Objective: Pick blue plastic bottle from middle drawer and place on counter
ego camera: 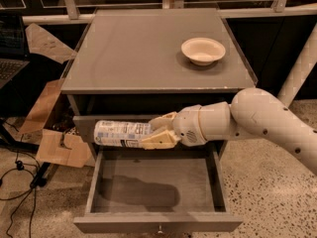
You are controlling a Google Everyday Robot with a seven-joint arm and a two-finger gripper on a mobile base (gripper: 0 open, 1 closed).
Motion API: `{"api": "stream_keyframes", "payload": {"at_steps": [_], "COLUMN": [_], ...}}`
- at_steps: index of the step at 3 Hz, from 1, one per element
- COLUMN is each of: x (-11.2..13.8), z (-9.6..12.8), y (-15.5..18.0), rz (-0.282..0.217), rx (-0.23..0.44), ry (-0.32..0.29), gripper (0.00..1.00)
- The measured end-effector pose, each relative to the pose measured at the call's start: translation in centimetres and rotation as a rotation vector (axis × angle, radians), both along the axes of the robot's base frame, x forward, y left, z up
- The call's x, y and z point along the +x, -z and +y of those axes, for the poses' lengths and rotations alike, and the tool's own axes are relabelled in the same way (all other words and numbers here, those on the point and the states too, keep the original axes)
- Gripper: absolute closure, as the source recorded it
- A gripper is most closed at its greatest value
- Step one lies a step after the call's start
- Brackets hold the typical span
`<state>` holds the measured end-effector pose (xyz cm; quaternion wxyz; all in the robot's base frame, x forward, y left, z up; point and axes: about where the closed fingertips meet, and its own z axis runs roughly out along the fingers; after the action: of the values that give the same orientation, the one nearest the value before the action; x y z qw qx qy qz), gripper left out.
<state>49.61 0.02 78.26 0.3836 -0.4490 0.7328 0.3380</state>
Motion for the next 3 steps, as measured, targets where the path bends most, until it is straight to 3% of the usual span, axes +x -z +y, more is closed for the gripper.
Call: {"api": "stream_keyframes", "payload": {"at_steps": [3], "x": [0.9], "z": [2.2], "y": [-9.1], "rz": [-0.137], "rx": [0.002], "ry": [-0.060], "gripper": [1.00]}}
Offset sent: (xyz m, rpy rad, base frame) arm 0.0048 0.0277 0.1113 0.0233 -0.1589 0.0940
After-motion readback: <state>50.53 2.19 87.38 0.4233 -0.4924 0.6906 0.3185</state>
